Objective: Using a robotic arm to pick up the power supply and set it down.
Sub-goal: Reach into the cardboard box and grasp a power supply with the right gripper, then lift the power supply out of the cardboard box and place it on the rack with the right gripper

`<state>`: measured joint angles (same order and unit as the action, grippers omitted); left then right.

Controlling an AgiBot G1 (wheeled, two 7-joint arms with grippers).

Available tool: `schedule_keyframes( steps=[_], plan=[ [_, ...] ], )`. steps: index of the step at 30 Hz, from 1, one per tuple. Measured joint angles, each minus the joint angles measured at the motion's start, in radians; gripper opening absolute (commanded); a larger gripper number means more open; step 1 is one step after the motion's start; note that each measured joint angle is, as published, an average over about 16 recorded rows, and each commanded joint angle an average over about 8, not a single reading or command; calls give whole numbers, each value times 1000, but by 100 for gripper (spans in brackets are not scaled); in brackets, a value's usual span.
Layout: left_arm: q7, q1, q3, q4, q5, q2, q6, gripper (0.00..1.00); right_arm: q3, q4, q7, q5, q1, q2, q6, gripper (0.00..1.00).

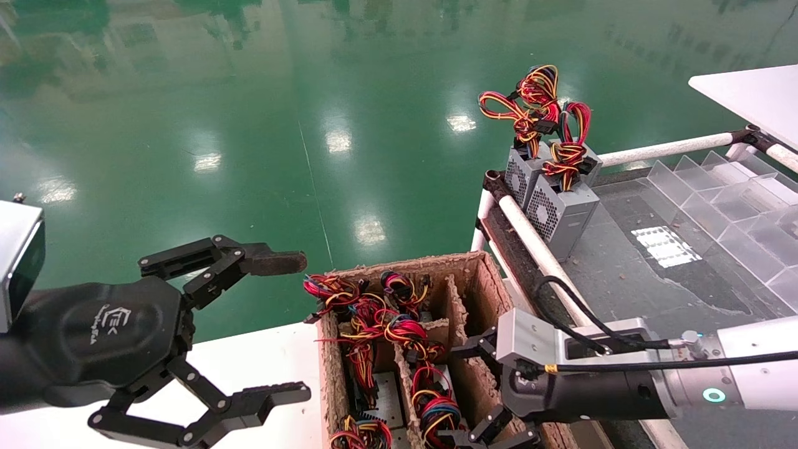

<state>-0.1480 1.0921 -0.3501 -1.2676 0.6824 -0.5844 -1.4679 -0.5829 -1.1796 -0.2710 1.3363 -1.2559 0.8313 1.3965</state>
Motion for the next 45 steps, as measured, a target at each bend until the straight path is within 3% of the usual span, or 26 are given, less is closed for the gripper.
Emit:
schedule_keyframes(
  steps=[16,33,45],
  plan=[
    [0,0,0,0,0,0,0,100,-15,-25,35,38,24,6,-21,0],
    [0,0,0,0,0,0,0,100,-18,-86,64,95,74,13,-112,0],
    [0,0,-1,0,0,0,0,100,28,-144,81,38,115,-21,-158,0]
  ],
)
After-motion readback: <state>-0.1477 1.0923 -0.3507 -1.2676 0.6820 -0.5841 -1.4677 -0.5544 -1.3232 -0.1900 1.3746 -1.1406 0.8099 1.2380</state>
